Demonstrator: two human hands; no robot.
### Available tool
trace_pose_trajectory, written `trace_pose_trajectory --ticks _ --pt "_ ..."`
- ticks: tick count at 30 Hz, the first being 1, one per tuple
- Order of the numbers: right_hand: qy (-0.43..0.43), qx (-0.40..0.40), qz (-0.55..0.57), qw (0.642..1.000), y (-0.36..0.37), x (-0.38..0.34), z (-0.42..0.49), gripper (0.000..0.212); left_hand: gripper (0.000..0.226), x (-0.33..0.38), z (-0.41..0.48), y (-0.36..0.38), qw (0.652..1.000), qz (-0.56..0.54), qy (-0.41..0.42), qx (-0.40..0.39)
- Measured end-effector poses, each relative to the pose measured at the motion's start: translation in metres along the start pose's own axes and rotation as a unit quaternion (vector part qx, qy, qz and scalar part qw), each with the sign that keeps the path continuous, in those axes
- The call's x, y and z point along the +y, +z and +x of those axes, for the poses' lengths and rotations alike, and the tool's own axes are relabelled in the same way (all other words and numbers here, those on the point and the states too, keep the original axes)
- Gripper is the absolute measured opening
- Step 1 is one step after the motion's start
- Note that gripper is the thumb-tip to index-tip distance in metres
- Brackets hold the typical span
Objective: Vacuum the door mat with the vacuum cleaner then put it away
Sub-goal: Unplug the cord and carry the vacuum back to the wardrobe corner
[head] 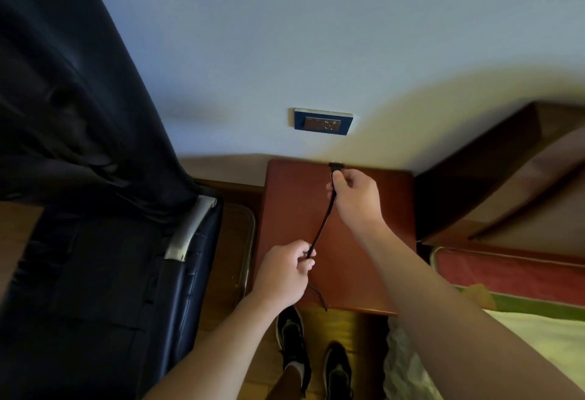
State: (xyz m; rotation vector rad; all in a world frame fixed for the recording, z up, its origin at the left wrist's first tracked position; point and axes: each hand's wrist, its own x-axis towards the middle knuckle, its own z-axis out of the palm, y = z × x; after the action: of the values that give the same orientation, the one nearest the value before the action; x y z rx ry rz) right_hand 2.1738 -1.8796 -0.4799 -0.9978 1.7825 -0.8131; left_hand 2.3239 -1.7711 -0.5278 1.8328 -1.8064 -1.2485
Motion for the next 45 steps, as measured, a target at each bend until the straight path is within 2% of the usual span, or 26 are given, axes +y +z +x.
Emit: trace_pose_trajectory --ticks 10,22,25,30,45 --pt "-0.053 -0.028 0.026 0.998 -0.037 -0.039 -0.043 0.021 0.016 0.044 -0.039 -0.007 0.998 0.02 0.029 0.049" --pt "-0.125 -0.052 0.009 0.991 -0.081 -0.084 -0.107 0.023 0.017 0.099 -0.106 -0.019 0.993 0.033 0.032 0.113" --pt "-0.138 -0.061 0.006 0.989 -0.089 -0.098 -0.121 0.018 0.019 0.113 -0.122 -0.027 0.99 0.047 0.029 0.132" --pt "-0.163 -0.088 0.041 0.982 -0.1 -0.122 -0.147 0.02 0.021 0.135 -0.151 -0.04 0.985 0.055 0.025 0.159" --pt "-0.232 -0.141 0.074 0.96 -0.133 -0.204 -0.257 0.014 0.015 0.195 -0.242 -0.084 0.979 0.049 0.018 0.199"
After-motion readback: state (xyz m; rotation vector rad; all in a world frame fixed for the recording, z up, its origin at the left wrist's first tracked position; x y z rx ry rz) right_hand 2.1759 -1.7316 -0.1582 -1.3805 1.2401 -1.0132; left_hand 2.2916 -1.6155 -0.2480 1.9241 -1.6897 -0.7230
